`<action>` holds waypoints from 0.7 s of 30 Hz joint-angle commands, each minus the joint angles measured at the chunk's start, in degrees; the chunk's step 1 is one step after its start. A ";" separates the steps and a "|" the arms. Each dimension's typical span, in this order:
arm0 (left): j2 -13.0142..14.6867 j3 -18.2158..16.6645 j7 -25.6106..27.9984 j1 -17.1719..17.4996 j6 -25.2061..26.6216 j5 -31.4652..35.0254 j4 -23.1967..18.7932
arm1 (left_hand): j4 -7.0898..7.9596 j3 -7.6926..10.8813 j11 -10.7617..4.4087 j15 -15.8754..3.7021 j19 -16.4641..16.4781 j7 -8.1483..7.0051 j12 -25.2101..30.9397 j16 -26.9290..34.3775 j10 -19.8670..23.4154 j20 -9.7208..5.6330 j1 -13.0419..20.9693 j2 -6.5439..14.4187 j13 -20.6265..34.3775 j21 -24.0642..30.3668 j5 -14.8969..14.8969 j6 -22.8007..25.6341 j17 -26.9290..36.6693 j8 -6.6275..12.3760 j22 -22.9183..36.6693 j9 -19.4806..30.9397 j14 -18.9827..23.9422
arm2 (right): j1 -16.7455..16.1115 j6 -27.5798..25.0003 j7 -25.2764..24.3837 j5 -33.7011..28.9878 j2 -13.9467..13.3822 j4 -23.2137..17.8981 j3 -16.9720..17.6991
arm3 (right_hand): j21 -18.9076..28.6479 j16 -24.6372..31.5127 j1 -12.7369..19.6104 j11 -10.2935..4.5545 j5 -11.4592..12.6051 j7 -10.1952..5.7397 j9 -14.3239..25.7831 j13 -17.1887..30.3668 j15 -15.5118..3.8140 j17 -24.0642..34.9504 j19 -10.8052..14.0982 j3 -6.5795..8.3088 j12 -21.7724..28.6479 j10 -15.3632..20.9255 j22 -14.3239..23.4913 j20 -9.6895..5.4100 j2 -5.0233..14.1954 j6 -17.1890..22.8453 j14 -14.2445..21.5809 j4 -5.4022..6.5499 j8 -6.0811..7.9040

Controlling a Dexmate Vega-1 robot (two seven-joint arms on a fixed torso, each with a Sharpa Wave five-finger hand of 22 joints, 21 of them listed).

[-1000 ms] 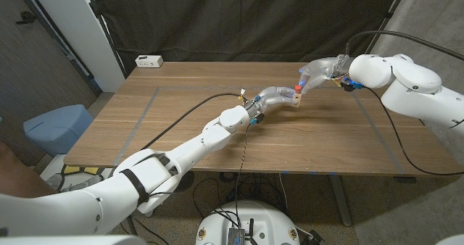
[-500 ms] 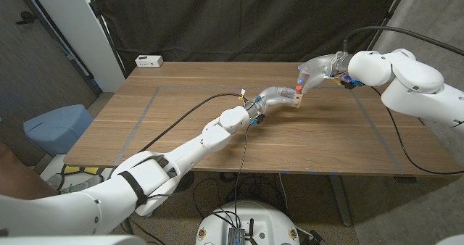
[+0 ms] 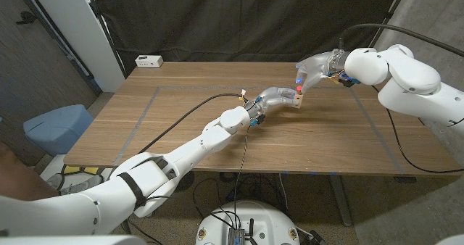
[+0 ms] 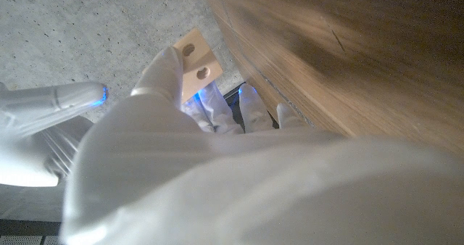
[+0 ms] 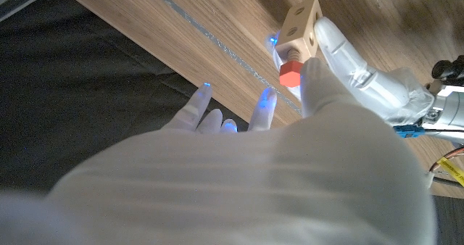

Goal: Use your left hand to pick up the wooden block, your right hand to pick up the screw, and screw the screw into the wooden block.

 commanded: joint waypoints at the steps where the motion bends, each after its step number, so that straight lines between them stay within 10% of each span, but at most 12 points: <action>1: 0.05 0.10 0.05 -0.03 0.41 0.05 -0.17 | 0.58 0.82 -0.06 -4.59 0.17 -0.56 0.46 -0.21 0.69 0.18 -0.68 1.62 0.11 0.38 0.38 2.75 0.10 0.54 0.32 0.97 0.36 | 0.84 1.25 2.95 -3.23 1.66 0.19 -0.56 | -0.36 -0.32 0.54 -0.29 0.21 -0.29 0.13 0.19 -1.35 0.23 -0.71 0.30 0.11 -0.79 0.25 0.42 -0.13 -1.12 -0.55 -0.25 -0.17; 21: -0.07 0.08 -0.29 -0.19 0.00 -0.10 0.50 | 0.55 0.83 -0.04 -4.76 0.13 -0.64 0.45 -0.24 0.70 0.13 -0.65 1.60 0.13 0.36 0.41 2.77 0.10 0.51 0.32 0.98 0.30 | 0.76 2.83 4.72 -5.78 3.50 1.85 -0.41 | -0.12 -0.20 0.52 -0.82 0.09 -0.93 0.28 0.20 -1.20 0.33 -1.77 0.48 0.30 -1.70 0.30 1.03 -0.38 -0.71 -1.68 -0.03 -0.01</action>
